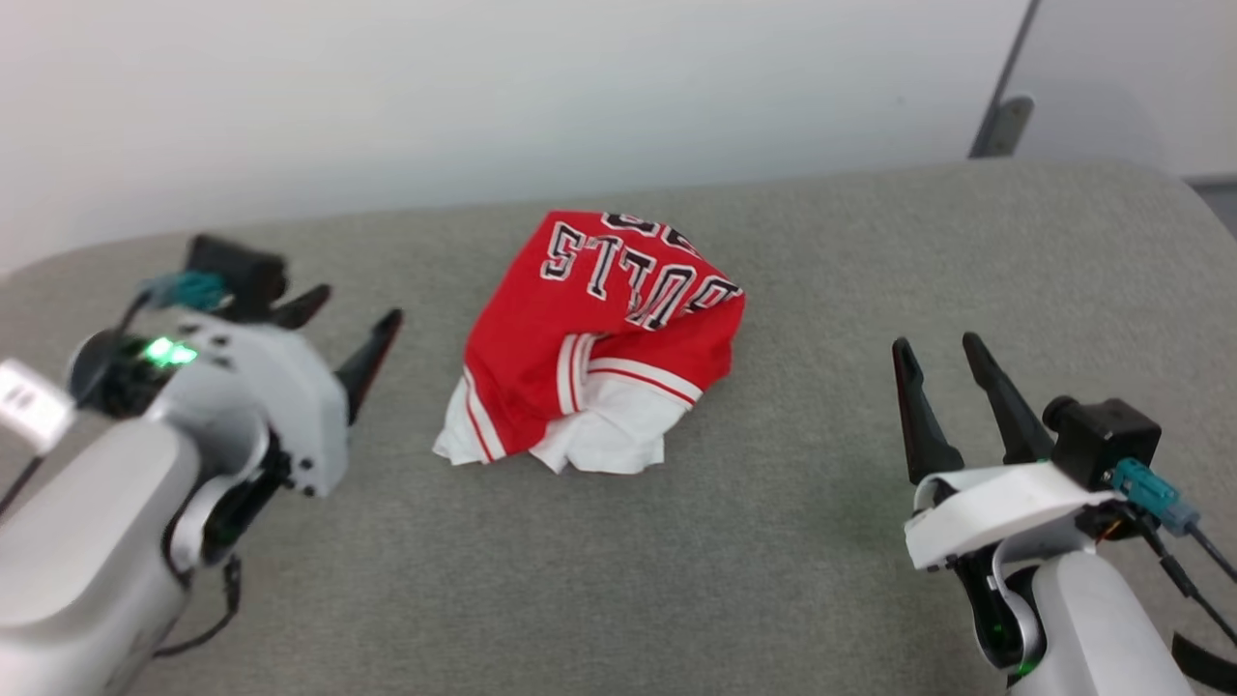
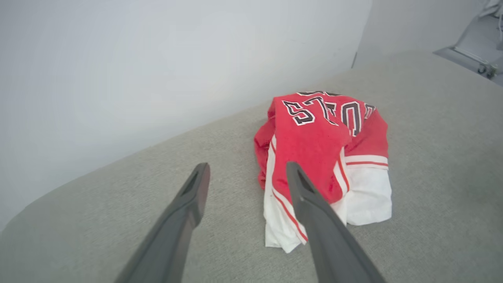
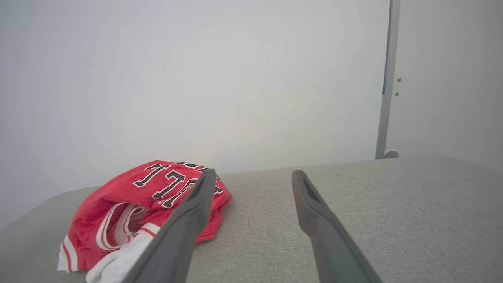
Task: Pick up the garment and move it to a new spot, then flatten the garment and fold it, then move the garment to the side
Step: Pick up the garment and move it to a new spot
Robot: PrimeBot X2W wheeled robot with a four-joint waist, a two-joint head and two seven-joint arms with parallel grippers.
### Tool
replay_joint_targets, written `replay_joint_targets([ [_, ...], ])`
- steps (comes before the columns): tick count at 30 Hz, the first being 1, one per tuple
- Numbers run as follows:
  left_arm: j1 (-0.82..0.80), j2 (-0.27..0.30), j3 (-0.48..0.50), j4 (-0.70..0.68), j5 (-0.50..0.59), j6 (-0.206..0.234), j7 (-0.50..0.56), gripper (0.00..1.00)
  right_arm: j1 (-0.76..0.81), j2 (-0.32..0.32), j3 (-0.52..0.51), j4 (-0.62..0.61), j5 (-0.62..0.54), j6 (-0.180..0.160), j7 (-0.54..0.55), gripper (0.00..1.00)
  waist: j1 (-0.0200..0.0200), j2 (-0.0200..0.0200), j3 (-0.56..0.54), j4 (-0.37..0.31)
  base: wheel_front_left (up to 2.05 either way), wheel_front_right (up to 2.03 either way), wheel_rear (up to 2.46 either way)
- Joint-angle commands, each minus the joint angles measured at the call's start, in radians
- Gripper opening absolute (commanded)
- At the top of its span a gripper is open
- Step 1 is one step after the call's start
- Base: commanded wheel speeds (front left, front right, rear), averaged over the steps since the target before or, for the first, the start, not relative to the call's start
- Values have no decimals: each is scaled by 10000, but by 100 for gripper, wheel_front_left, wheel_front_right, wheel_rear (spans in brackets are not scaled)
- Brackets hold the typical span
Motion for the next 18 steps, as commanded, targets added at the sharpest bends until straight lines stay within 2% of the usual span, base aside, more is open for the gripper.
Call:
replay_joint_targets([
  [1,295,85,92,-139,-79,105,-186,100,166,4,-49,17,-49,-16,25,100,0,0,-363,322,0,0,0],
  [9,2335,942,1238,-1201,-769,951,-2150,100,598,7,-210,-64,-164,-14,144,100,0,0,-853,654,0,0,0],
  [15,4018,1307,2103,-1747,-1412,1563,-3541,100,961,9,-409,-123,-150,-14,190,100,0,0,-1103,919,0,0,0],
  [18,4803,1448,2520,-1907,-1694,1722,-4138,100,1116,9,-484,-135,-134,-16,184,100,0,0,-1210,1034,0,0,0],
])
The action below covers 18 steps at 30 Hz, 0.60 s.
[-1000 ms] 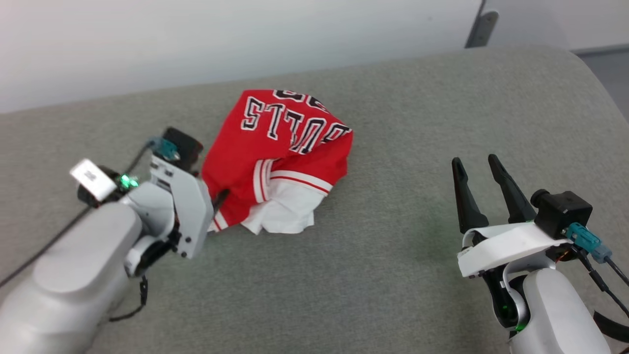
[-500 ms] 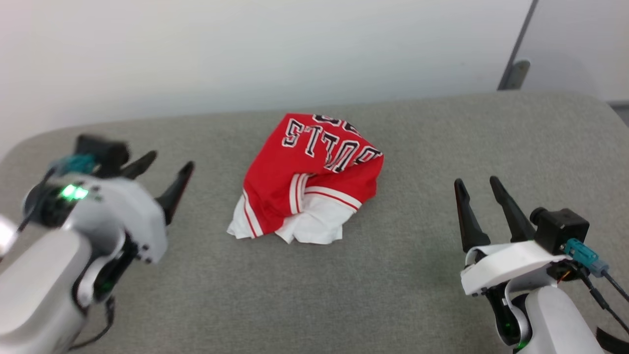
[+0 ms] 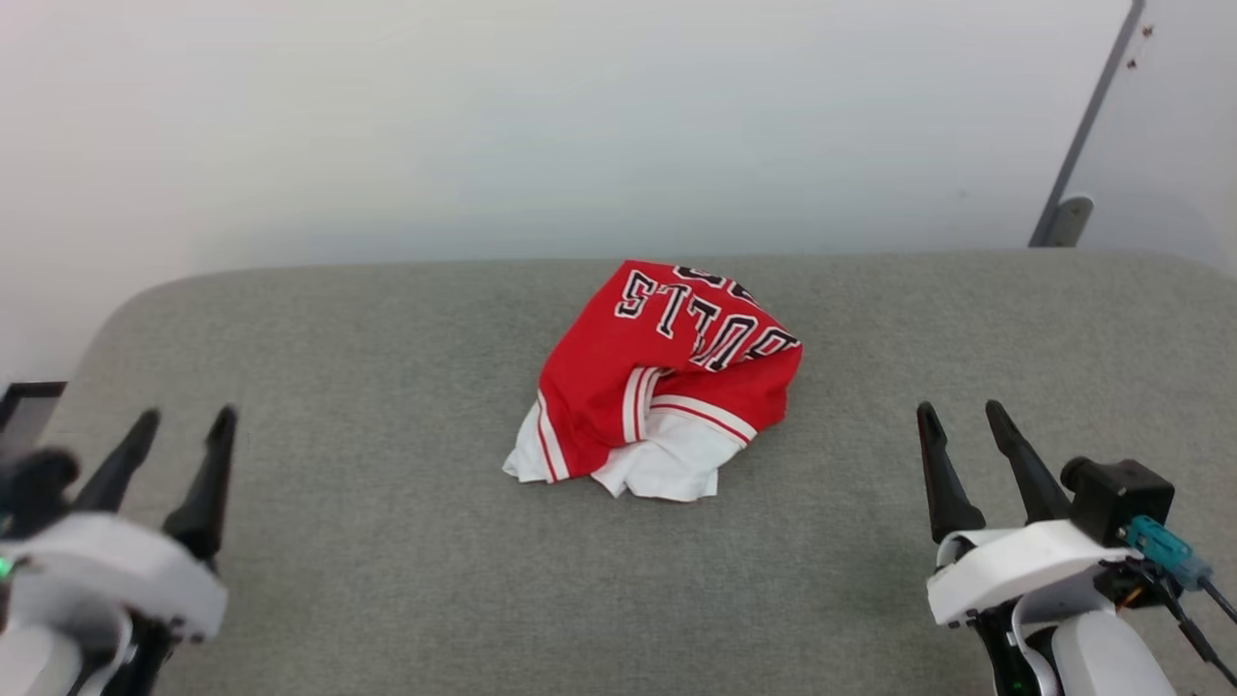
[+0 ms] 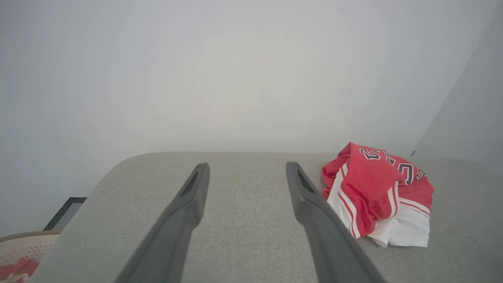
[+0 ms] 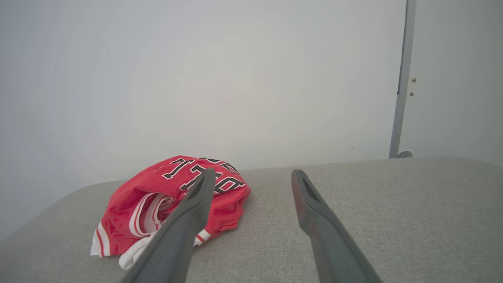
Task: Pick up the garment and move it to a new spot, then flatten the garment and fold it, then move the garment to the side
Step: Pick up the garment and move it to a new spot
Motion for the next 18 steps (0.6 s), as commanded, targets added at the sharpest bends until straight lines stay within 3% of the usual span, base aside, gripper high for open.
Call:
replay_joint_targets([
  [1,333,40,162,-87,-94,85,-159,100,155,10,-38,-26,-30,-14,-14,100,0,-1,-140,151,0,0,0],
  [9,2299,41,1535,-467,-301,140,-607,100,543,11,-237,-128,-7,-14,-113,100,0,-1,-337,412,0,0,0],
  [18,3577,-435,2996,-645,621,-649,-615,100,680,9,-301,-200,13,-16,-80,100,0,-1,-352,616,0,0,0],
])
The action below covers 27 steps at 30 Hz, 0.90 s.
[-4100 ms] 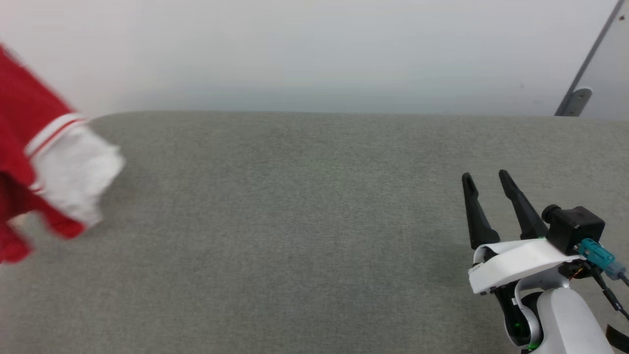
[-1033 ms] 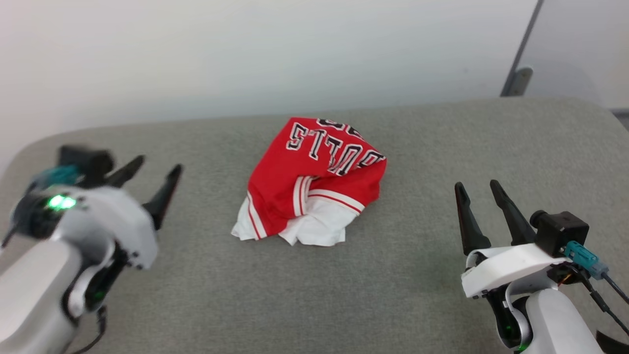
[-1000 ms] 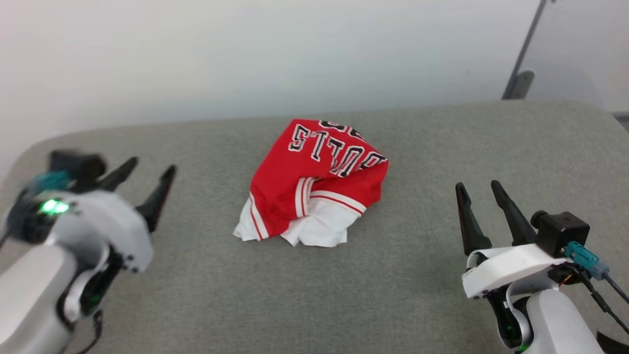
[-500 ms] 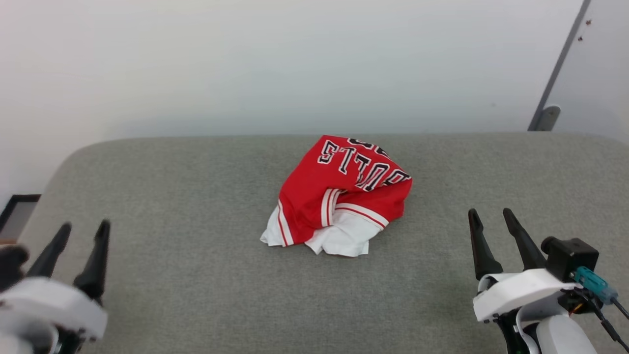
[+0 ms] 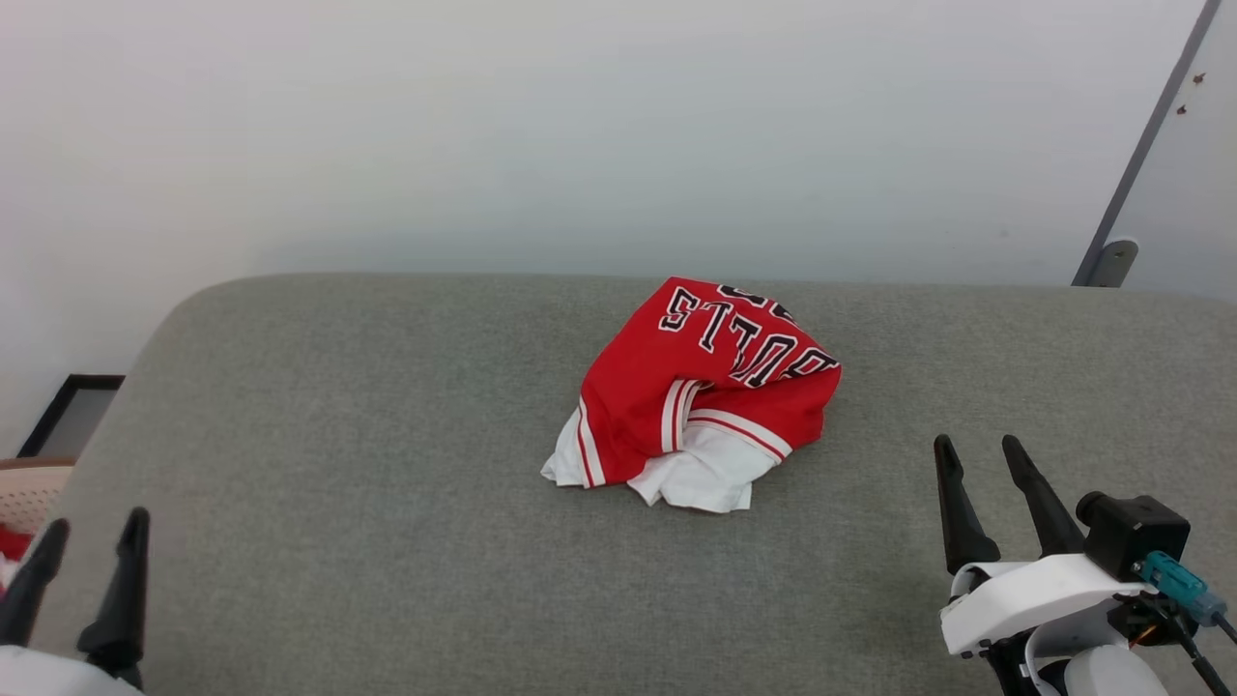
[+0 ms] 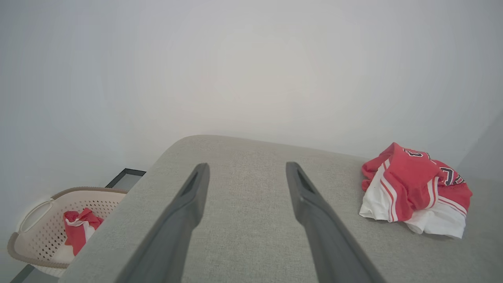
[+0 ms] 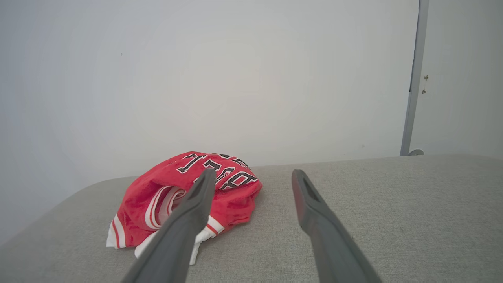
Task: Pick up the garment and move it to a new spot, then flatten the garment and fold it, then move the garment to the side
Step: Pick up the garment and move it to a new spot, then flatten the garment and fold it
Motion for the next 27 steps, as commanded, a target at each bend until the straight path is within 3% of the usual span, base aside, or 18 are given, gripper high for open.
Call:
replay_joint_targets([
  [1,150,-71,163,-35,134,-116,0,100,62,10,-9,-43,-22,-14,3,100,0,-1,12,25,0,0,0],
  [12,467,-408,810,-19,653,-597,-1,100,125,10,56,-112,20,-14,103,100,0,-1,119,266,0,0,0],
  [19,369,-757,1249,-65,867,-447,-2,100,44,9,237,-119,-23,-14,385,100,0,-1,219,692,0,0,0],
  [27,610,-1454,2008,-454,1194,-404,-2,100,-494,8,674,223,-42,-14,1221,100,0,-1,602,1623,0,0,0],
])
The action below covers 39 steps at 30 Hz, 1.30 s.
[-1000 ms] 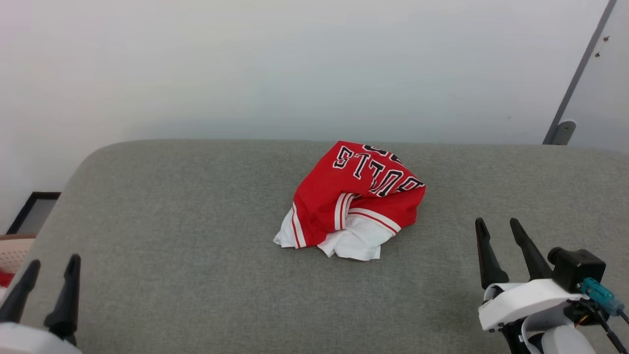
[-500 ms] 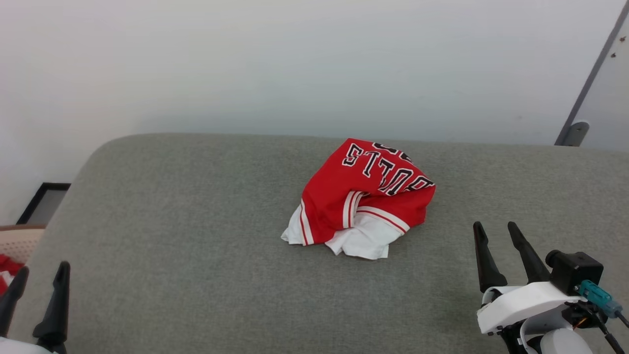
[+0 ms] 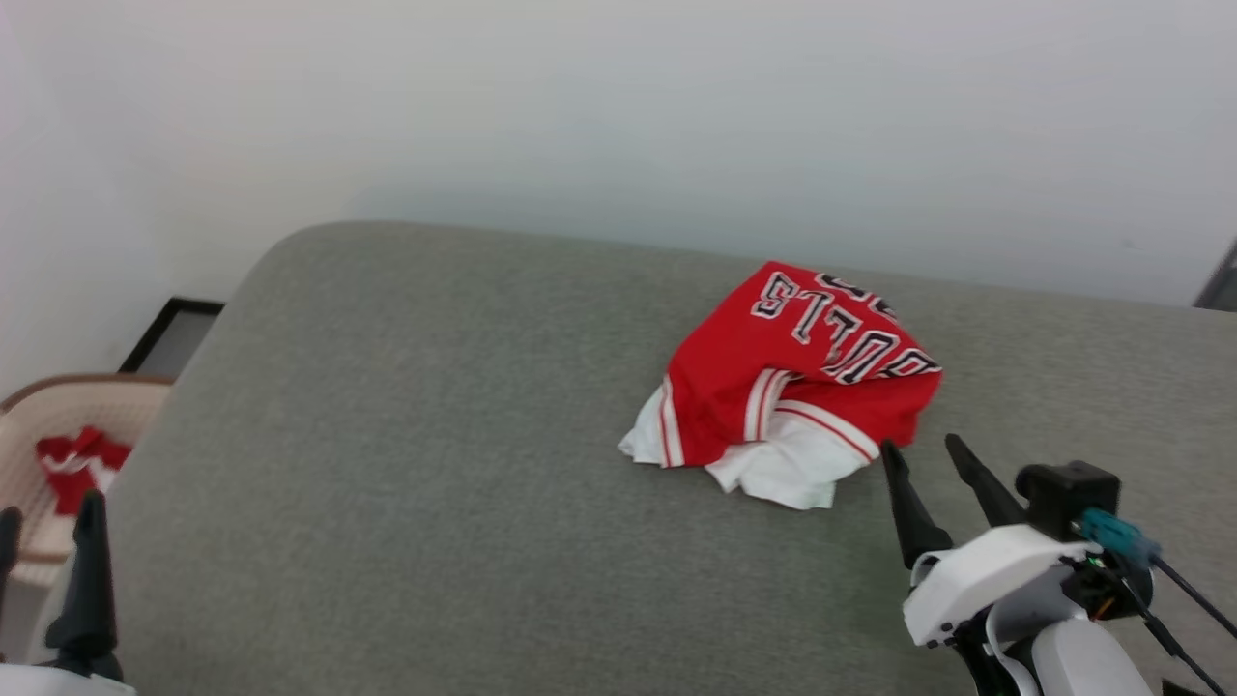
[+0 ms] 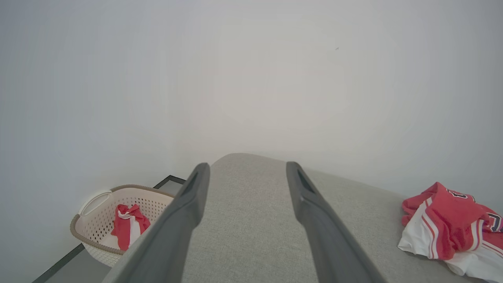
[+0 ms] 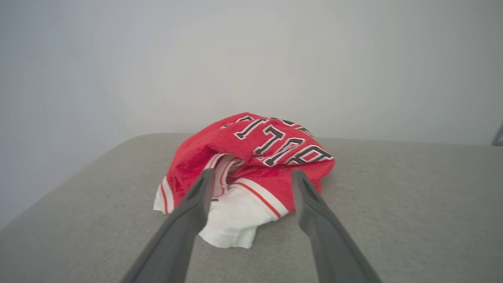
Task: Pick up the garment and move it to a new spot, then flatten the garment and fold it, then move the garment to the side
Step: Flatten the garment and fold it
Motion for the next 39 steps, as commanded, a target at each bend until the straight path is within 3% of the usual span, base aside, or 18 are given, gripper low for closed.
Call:
replay_joint_targets([
  [1,117,-121,37,-36,43,-50,0,100,-119,14,29,87,-53,-14,89,100,0,-1,322,465,0,0,0],
  [13,-283,-1436,198,124,657,-826,-1,100,-1453,1,-472,1968,-1573,-14,2165,100,0,-1,1112,1927,0,0,0],
  [22,-789,-2217,273,633,1020,-1379,-1,100,-2509,14,-748,3376,-2268,-14,3286,100,0,-1,1545,2280,0,0,0],
  [23,-843,-2283,301,682,1052,-1430,-1,100,-2598,14,-620,3507,-2299,-14,3349,0,0,-1,1573,2285,0,0,0],
  [31,-911,-2667,713,949,1339,-1758,-1,100,-2988,17,-209,3891,-2095,-14,3379,0,0,-1,1580,1965,0,0,0],
  [39,-630,-2711,1221,806,1531,-1899,-1,100,-2782,-237,76,2663,-1711,-14,4077,0,0,-1,1336,1121,0,0,0],
])
